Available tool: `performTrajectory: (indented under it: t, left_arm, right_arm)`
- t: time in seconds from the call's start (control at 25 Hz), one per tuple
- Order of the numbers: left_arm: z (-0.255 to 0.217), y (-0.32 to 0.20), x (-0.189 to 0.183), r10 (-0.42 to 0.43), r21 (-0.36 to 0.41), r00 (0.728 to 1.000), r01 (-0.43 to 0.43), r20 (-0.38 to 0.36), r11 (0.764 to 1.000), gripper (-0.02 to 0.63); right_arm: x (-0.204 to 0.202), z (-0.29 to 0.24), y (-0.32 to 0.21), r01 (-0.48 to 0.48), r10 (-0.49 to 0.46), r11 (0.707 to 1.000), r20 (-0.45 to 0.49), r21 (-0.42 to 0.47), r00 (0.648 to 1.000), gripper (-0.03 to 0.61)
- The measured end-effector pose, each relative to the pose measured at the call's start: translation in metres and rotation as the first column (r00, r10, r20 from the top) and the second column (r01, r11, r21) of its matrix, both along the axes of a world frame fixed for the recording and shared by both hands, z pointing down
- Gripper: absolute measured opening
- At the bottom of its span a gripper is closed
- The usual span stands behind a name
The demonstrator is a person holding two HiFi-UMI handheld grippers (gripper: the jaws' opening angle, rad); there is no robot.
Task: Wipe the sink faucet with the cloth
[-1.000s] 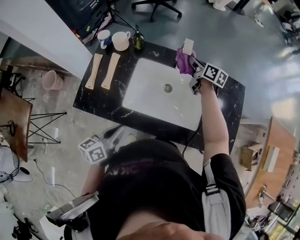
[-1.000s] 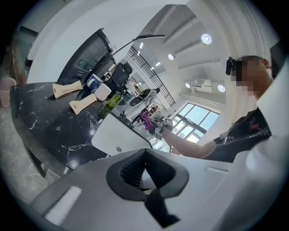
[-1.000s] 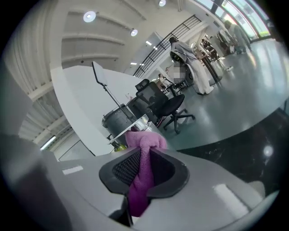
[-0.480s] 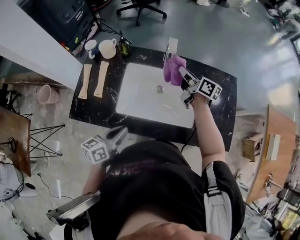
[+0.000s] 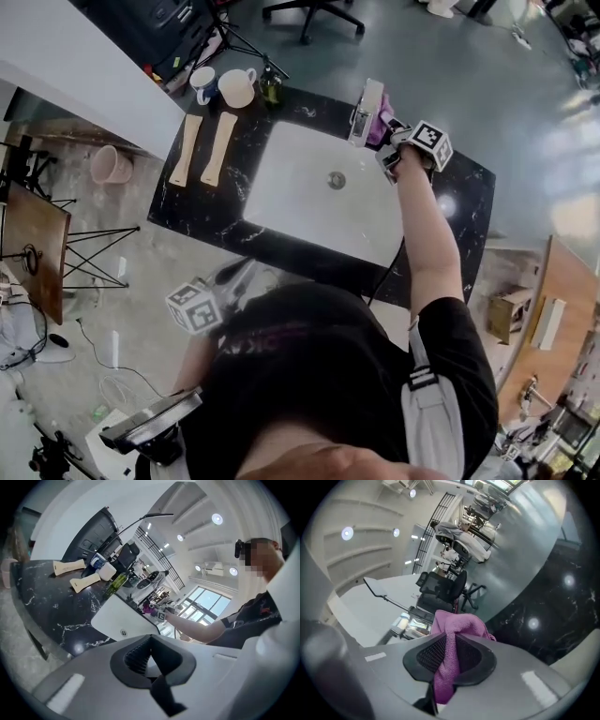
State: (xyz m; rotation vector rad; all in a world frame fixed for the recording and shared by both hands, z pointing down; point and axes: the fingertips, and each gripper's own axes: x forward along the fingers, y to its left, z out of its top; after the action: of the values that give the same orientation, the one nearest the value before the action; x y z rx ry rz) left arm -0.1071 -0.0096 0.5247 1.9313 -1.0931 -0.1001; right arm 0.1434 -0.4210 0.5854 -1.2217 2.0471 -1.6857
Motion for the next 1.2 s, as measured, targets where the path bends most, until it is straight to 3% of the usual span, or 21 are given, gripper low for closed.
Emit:
performTrajectory:
  t: [0.2,0.28,0.36,0.52,0.6,0.72,0.8,0.84,0.88,0.92,1.0,1.04,1.12,1.16,1.2]
  left_arm:
    - [0.009,0.01,-0.007,-0.071,-0.034,0.998,0.07,-0.004,0.997,0.0]
    - [0.013,0.011,-0.01,-0.09,-0.041,0.996,0.09,-0.013,0.995,0.0]
    - [0.014,0.012,-0.012,-0.101,-0.04,0.995,0.1,-0.022,0.994,0.0]
    - [0.011,0.013,-0.015,-0.093,-0.022,0.995,0.093,-0.033,0.995,0.0]
    - [0.008,0.012,-0.017,-0.086,-0.01,0.995,0.085,-0.042,0.996,0.0]
    - [0.007,0.012,-0.022,-0.08,0.006,0.995,0.08,-0.065,0.997,0.0]
    - [0.007,0.011,-0.024,-0.085,0.017,0.993,0.087,-0.087,0.996,0.0]
    - [0.007,0.011,-0.024,-0.091,0.023,0.991,0.093,-0.102,0.995,0.0]
    - [0.006,0.01,-0.025,-0.096,0.026,0.989,0.099,-0.116,0.995,0.0]
    - [0.006,0.011,-0.026,-0.098,0.028,0.987,0.103,-0.127,0.994,0.0]
    - [0.007,0.013,-0.031,-0.101,0.026,0.985,0.105,-0.141,0.994,0.0]
    - [0.009,0.014,-0.033,-0.104,0.024,0.984,0.109,-0.147,0.994,0.0]
    - [0.014,0.018,-0.038,-0.125,0.014,0.979,0.129,-0.163,0.992,0.0]
    - [0.017,0.021,-0.042,-0.144,0.006,0.975,0.147,-0.17,0.989,0.0]
    - [0.02,0.024,-0.047,-0.167,-0.003,0.971,0.169,-0.174,0.986,0.0]
  right_arm:
    - [-0.004,0.036,0.011,0.048,-0.089,0.986,-0.255,-0.16,0.963,0.066]
    - [-0.006,0.041,0.012,0.064,-0.117,0.981,-0.293,-0.185,0.949,0.066]
    - [-0.005,0.04,0.01,0.067,-0.112,0.982,-0.26,-0.178,0.959,0.066]
    - [0.003,-0.005,-0.008,0.047,-0.048,0.999,-0.09,-0.012,0.995,0.066]
    - [0.002,-0.051,-0.015,0.067,-0.062,0.994,-0.056,0.087,0.996,0.066]
    - [-0.008,-0.121,-0.019,0.163,-0.134,0.964,-0.148,0.208,0.98,0.066]
    - [-0.024,-0.156,-0.017,0.297,-0.215,0.929,-0.332,0.221,0.918,0.066]
    - [-0.036,-0.167,-0.015,0.393,-0.276,0.899,-0.444,0.195,0.852,0.066]
    - [-0.053,-0.174,-0.013,0.505,-0.349,0.849,-0.551,0.156,0.758,0.066]
    - [-0.072,-0.175,-0.011,0.621,-0.42,0.777,-0.646,0.108,0.637,0.066]
    - [-0.112,-0.165,-0.004,0.803,-0.521,0.595,-0.781,-0.043,0.344,0.066]
    - [-0.128,-0.155,0.001,0.853,-0.545,0.498,-0.821,-0.154,0.169,0.066]
    - [-0.145,-0.124,0.009,0.848,-0.511,0.294,-0.822,-0.442,-0.252,0.066]
    - [-0.146,-0.104,0.011,0.779,-0.456,0.202,-0.761,-0.594,-0.462,0.066]
    - [-0.144,-0.083,0.01,0.677,-0.394,0.133,-0.666,-0.723,-0.634,0.066]
